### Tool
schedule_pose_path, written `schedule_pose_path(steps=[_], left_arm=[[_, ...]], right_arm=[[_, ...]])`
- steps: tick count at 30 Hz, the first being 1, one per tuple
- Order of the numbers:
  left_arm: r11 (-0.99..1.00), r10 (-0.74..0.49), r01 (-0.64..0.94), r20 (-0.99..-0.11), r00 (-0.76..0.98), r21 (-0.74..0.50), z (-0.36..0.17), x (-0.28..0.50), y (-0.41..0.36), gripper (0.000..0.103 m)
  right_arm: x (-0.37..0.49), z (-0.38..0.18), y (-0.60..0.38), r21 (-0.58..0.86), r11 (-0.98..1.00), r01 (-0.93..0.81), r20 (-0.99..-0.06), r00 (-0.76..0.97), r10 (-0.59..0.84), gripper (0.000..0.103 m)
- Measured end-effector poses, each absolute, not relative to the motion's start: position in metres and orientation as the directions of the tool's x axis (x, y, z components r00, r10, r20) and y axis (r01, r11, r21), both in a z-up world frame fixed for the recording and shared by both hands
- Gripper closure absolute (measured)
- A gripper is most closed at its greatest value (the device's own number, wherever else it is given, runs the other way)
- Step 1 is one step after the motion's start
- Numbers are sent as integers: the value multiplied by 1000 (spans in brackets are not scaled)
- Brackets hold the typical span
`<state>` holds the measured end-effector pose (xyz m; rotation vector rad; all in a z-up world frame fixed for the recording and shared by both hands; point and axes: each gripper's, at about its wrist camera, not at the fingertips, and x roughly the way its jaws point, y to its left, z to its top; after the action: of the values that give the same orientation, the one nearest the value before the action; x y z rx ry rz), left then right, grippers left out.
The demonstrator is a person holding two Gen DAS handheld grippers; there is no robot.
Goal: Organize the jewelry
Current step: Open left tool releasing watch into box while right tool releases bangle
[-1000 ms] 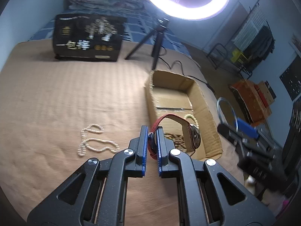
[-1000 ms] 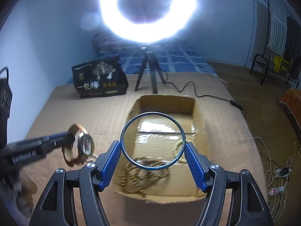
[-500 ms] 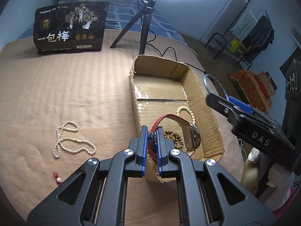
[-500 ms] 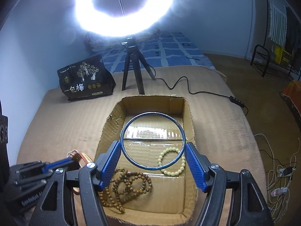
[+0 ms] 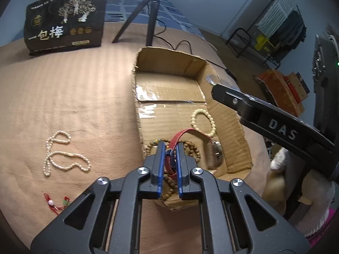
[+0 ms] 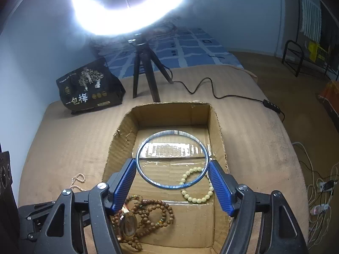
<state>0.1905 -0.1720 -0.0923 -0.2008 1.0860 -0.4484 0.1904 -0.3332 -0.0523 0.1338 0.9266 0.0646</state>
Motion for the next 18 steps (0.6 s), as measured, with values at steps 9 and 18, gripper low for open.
schedule_pose_path(steps=[9,18], left_arm=[[897,-435,264,-806,400,-354,-88,187,-167,68],[910,-411,249,-797,443,-332,-74,177,-139,68]], right_arm=[[186,-48,-341,140,990,25,-787,610,96,21],[175,-39,-339,155,987,32,-771,628,101,20]])
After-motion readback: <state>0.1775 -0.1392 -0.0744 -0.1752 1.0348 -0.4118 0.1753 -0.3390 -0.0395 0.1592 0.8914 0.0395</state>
